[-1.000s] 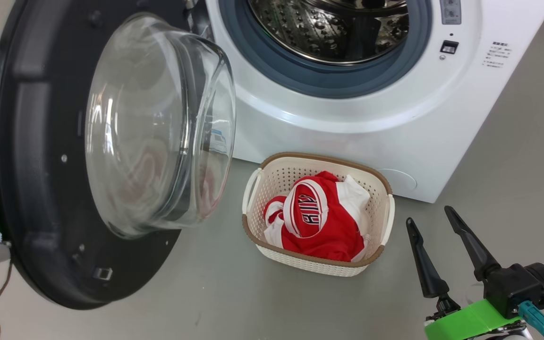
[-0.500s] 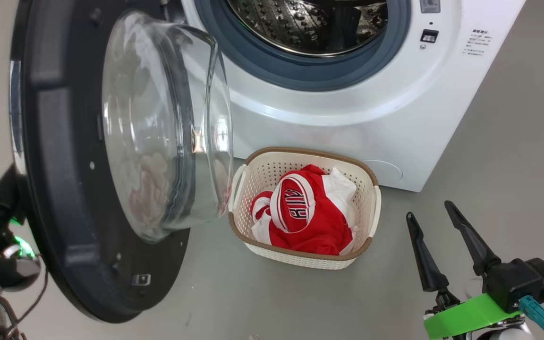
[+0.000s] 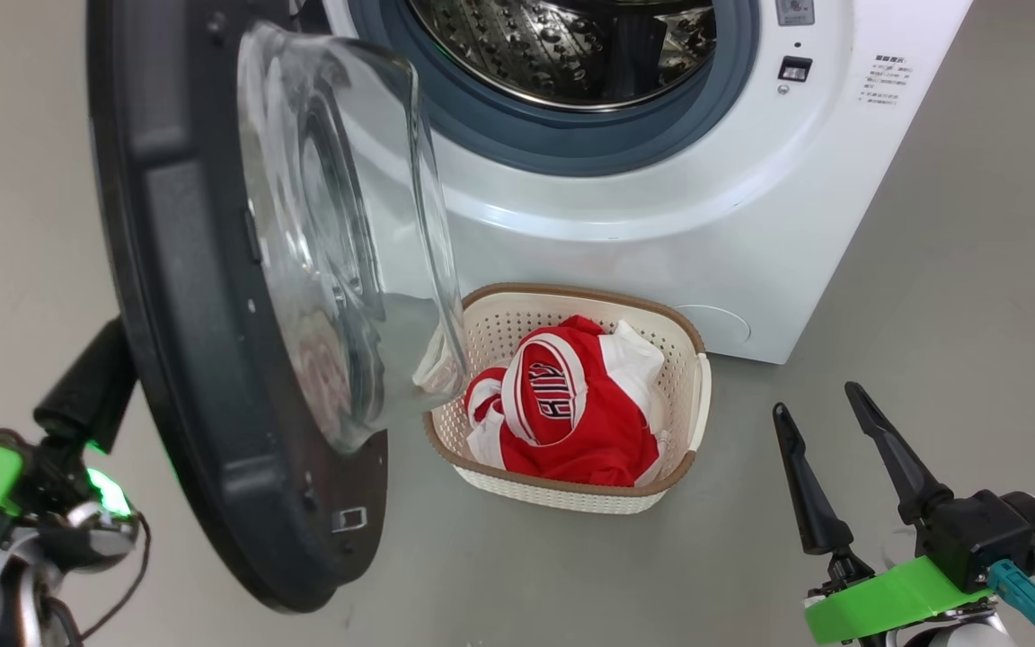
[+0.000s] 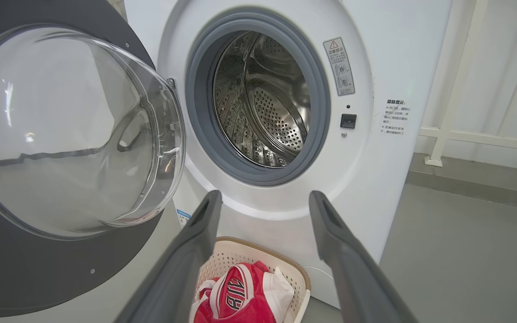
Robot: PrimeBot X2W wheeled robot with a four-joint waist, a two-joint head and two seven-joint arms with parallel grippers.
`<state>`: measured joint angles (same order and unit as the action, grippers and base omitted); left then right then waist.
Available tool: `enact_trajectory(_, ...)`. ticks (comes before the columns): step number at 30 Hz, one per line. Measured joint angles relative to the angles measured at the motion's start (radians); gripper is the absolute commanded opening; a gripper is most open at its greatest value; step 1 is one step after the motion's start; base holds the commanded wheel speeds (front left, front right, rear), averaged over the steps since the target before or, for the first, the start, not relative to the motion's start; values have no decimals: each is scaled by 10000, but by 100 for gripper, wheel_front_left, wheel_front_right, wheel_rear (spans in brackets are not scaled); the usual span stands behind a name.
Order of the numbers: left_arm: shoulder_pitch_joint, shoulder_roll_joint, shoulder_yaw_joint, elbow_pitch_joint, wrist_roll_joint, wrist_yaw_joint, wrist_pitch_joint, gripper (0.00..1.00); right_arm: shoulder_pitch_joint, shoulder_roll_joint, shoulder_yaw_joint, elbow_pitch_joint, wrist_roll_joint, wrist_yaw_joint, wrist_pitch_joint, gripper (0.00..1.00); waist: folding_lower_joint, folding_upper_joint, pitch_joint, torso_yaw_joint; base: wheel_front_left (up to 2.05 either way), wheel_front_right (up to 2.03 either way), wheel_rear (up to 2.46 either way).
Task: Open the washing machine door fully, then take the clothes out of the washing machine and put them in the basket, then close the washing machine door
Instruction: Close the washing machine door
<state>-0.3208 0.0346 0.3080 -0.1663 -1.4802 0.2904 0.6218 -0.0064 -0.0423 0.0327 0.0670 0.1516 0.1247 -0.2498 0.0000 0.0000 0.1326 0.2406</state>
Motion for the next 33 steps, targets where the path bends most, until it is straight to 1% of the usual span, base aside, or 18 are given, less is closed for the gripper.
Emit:
enact_trajectory(6, 168, 2, -426, -48, -288, -111, -249, 0, -1, 0, 59, 8, 8, 0, -2, 100, 0, 0, -57, -115, 0, 0, 0)
enact_trajectory(9, 182, 2, -614, -36, -554, -336, -355, 0, 0, 0, 61, 10, 63, 0, -13, 100, 0, 0, -80, -208, 0, 0, 0)
enact_trajectory(12, 203, 0, -830, -35, -784, -443, -525, 0, 0, 0, 67, 10, 75, 0, -13, 100, 0, 0, -105, -313, 0, 0, 0)
enact_trajectory(18, 339, 6, -1058, 21, -1053, -462, -901, 0, 1, 0, 90, 13, 148, 0, -17, 100, 0, 0, -147, -538, 0, 0, 0)
enact_trajectory(19, 356, 10, -1118, 44, -1055, -522, -957, 0, 2, 2, 92, 15, 148, 0, -27, 100, 0, 0, -156, -587, 0, 0, 0)
enact_trajectory(27, 402, 6, -1799, 77, -1239, -633, -1225, 0, 5, 0, 94, 21, 159, 0, -29, 100, 0, 0, -189, -1009, 0, 0, 0)
enact_trajectory(33, 394, 8, -1929, 192, -1244, -637, -1323, 0, 5, 0, 84, 19, 161, 0, -29, 100, 0, 0, -85, -1225, 0, 0, 0)
